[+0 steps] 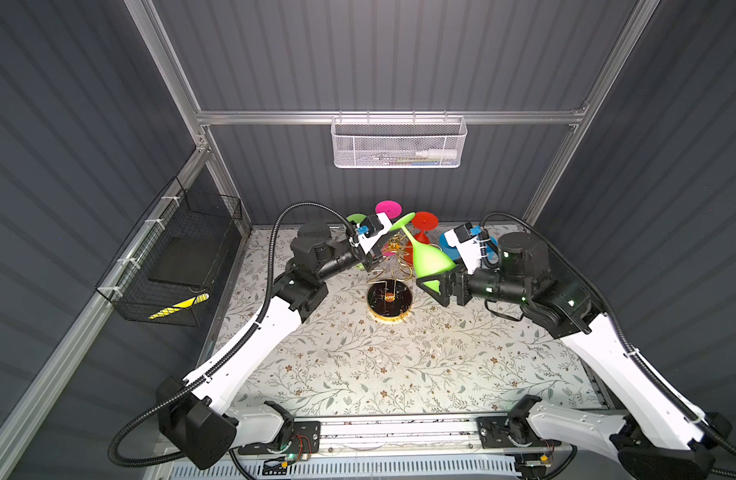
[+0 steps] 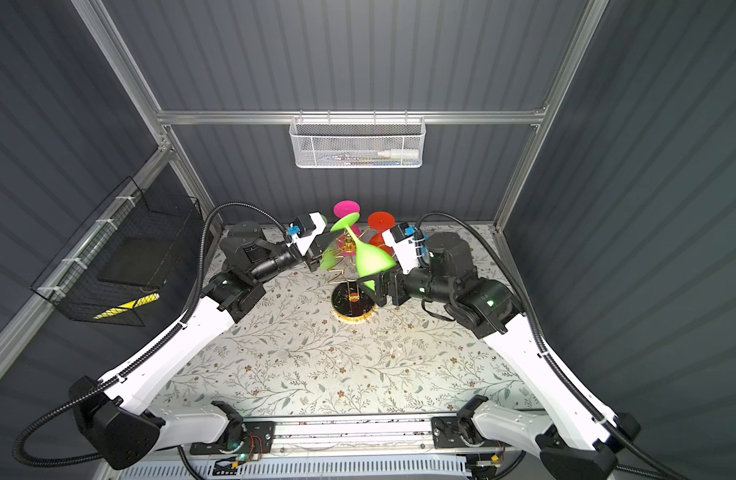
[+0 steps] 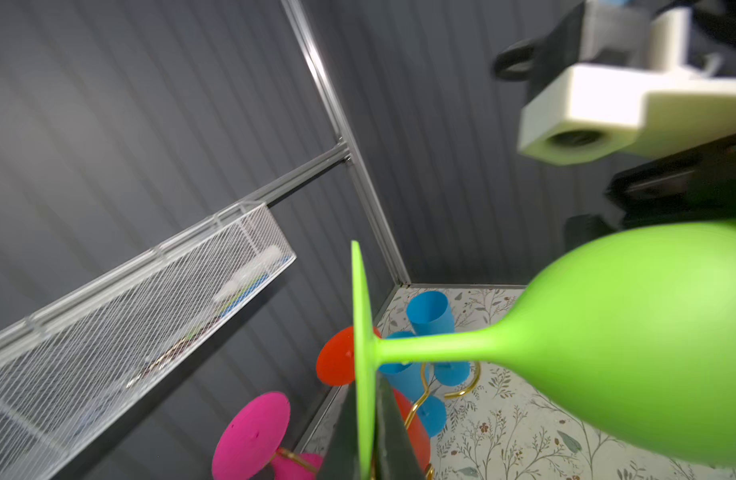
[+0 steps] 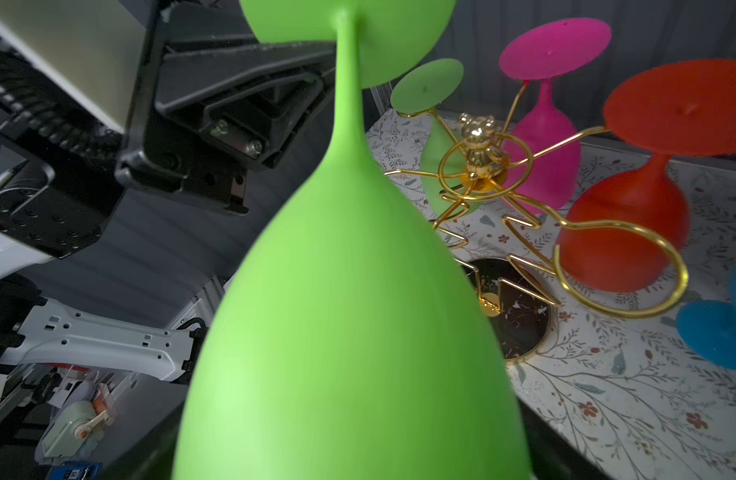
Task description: Take the wine glass off the wine glass rack
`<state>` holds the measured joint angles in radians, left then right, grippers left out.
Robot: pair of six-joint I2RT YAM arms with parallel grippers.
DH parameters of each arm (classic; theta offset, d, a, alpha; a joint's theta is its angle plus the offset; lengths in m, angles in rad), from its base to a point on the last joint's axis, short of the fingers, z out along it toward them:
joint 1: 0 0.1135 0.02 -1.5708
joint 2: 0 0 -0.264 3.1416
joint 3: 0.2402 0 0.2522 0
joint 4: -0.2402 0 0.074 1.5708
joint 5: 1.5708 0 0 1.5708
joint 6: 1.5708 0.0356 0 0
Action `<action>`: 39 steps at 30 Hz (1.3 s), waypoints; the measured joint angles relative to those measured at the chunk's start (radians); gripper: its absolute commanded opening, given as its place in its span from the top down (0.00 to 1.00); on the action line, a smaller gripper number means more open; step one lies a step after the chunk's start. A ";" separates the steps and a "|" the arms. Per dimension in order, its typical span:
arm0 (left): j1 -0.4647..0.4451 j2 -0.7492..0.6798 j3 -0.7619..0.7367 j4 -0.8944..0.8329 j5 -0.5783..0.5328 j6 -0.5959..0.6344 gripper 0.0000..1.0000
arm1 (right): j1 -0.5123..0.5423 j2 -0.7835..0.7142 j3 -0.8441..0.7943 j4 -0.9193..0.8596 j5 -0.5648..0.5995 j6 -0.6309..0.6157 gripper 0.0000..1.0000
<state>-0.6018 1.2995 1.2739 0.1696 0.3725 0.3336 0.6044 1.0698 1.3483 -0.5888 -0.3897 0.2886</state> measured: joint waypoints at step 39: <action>-0.001 -0.043 -0.024 -0.064 -0.174 -0.381 1.00 | -0.351 -0.108 -0.235 0.429 -0.266 0.275 0.35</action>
<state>-0.6025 1.2560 1.2495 0.1051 0.1989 -0.0471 0.2531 0.9619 1.1133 -0.1600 -0.6556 0.5640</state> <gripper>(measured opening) 0.066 0.684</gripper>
